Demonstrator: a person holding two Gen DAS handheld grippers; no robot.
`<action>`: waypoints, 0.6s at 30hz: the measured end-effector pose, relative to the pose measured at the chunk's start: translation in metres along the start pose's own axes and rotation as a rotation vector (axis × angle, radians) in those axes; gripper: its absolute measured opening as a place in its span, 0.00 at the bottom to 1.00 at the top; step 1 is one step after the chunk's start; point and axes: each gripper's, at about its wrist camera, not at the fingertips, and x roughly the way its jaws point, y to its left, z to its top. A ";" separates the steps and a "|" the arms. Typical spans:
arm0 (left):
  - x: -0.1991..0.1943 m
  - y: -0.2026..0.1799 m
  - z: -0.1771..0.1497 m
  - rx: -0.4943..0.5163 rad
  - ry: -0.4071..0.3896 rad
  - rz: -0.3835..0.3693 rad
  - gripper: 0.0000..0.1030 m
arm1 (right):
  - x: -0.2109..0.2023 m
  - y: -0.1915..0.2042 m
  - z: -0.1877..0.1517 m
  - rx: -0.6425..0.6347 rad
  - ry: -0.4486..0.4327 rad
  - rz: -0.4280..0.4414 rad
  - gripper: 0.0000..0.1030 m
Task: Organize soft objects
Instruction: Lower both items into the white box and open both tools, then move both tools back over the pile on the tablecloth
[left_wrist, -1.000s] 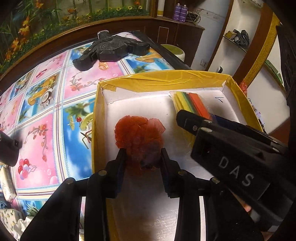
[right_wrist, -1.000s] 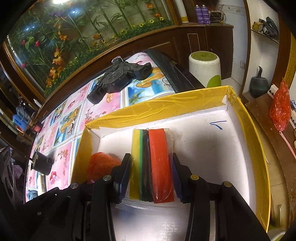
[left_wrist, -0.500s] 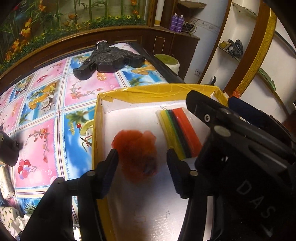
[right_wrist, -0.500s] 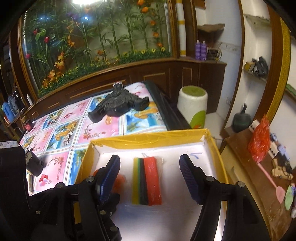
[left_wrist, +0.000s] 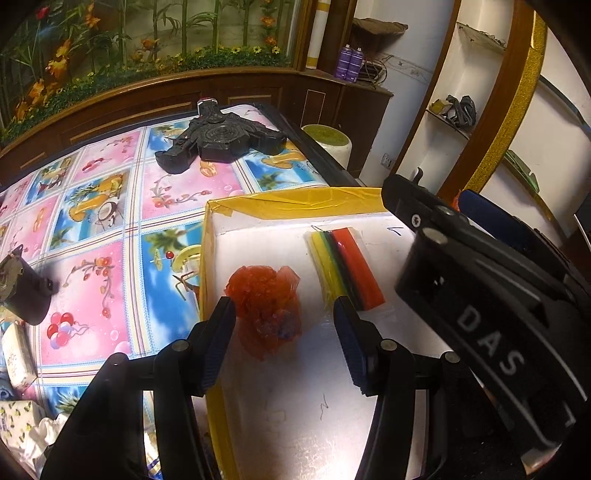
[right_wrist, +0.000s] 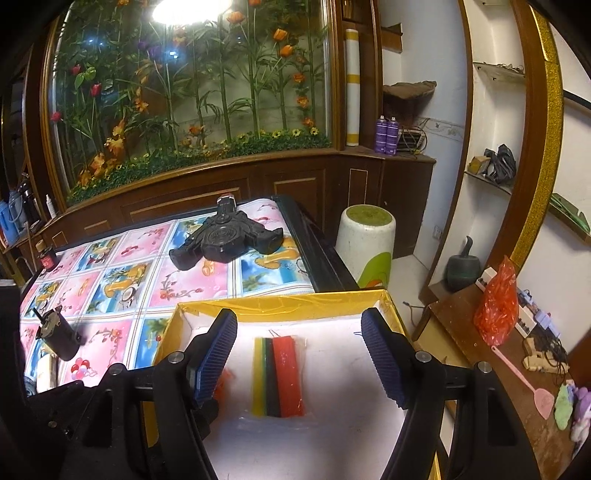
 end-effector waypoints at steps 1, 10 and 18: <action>-0.004 0.001 -0.002 -0.001 -0.004 -0.003 0.52 | -0.001 0.001 0.000 -0.005 -0.008 -0.005 0.68; -0.049 0.019 -0.028 -0.025 -0.058 -0.053 0.52 | -0.008 0.026 -0.008 -0.079 -0.054 -0.005 0.68; -0.093 0.044 -0.066 -0.048 -0.106 -0.089 0.52 | -0.035 0.058 -0.024 -0.151 -0.165 -0.020 0.69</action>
